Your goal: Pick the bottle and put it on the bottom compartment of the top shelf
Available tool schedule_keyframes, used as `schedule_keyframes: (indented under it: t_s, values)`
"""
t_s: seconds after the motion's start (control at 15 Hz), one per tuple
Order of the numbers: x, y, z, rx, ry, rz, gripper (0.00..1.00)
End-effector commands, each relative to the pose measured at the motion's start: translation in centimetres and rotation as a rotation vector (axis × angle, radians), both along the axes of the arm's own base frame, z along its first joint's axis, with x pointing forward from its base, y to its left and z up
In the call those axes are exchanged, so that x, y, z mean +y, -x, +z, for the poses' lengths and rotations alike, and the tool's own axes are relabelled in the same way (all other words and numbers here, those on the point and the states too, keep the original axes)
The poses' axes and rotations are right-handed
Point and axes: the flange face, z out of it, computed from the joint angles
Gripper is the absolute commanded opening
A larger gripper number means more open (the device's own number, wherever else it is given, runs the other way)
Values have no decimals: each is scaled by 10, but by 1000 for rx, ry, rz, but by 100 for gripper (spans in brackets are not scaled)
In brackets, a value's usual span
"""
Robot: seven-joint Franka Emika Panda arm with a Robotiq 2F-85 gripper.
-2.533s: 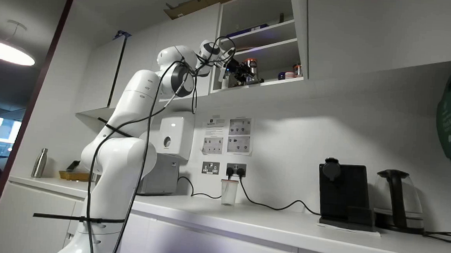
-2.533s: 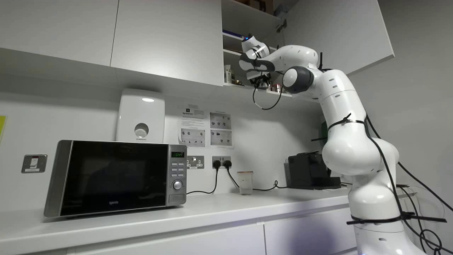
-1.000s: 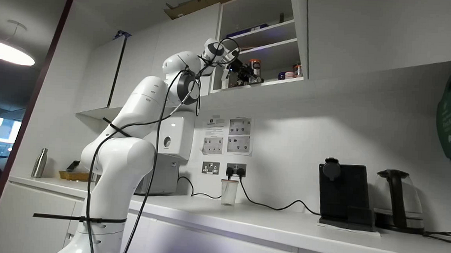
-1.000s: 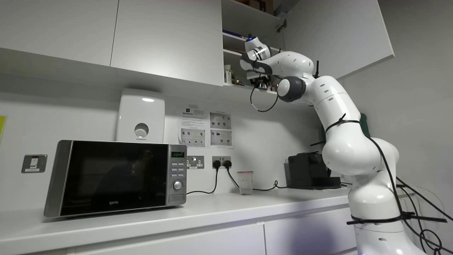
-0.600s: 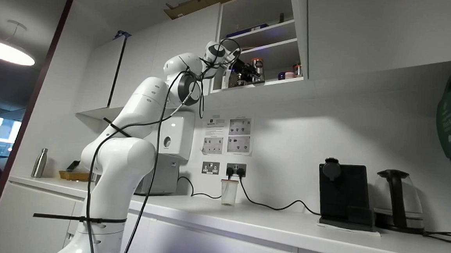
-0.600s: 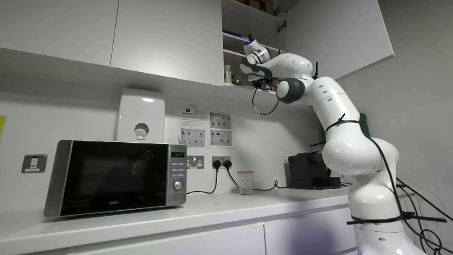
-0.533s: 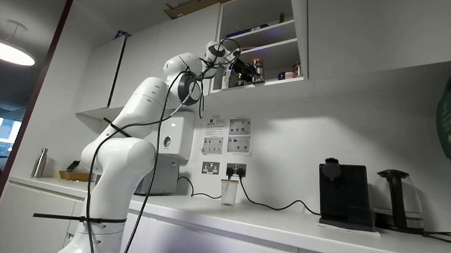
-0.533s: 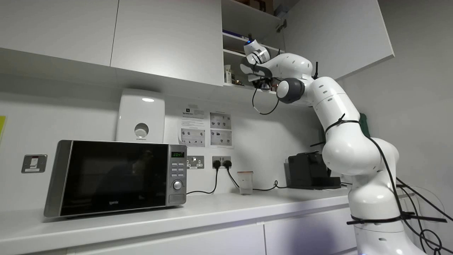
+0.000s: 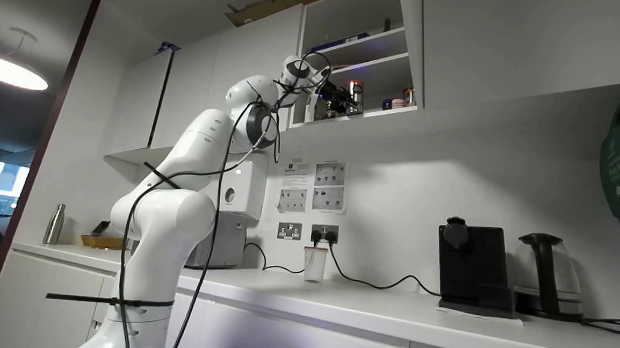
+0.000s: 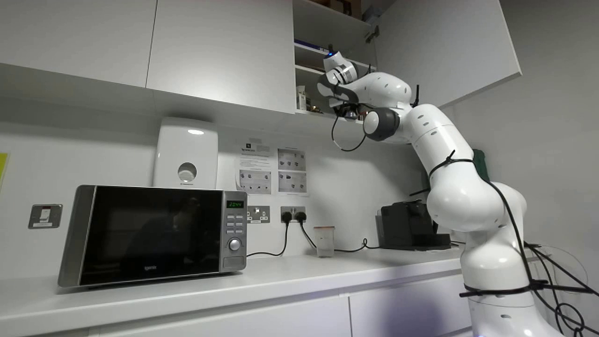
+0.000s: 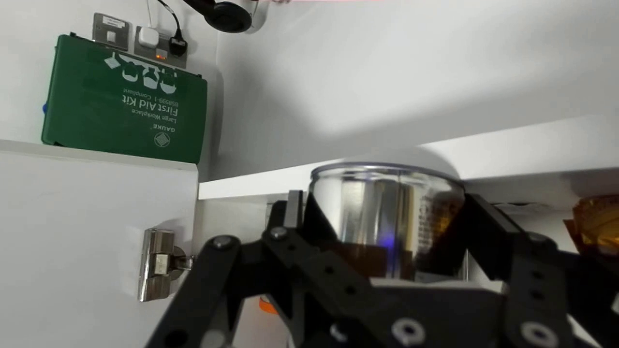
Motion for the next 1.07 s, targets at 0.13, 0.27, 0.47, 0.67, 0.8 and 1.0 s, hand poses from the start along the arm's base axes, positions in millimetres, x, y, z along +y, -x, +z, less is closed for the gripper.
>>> schedule_keyframes:
  t_s: [0.13, 0.27, 0.47, 0.67, 0.8, 1.0]
  values:
    - [9, -8, -10, 59, -8, 47, 58]
    - [10, -8, -10, 58, -2, 48, 58]
    - [16, -3, -4, 33, -85, 147, 58]
    - [23, 0, 6, -28, -146, 264, 58]
    - [29, 0, 9, -46, -178, 356, 58]
    - [32, -4, 7, -27, -197, 456, 58]
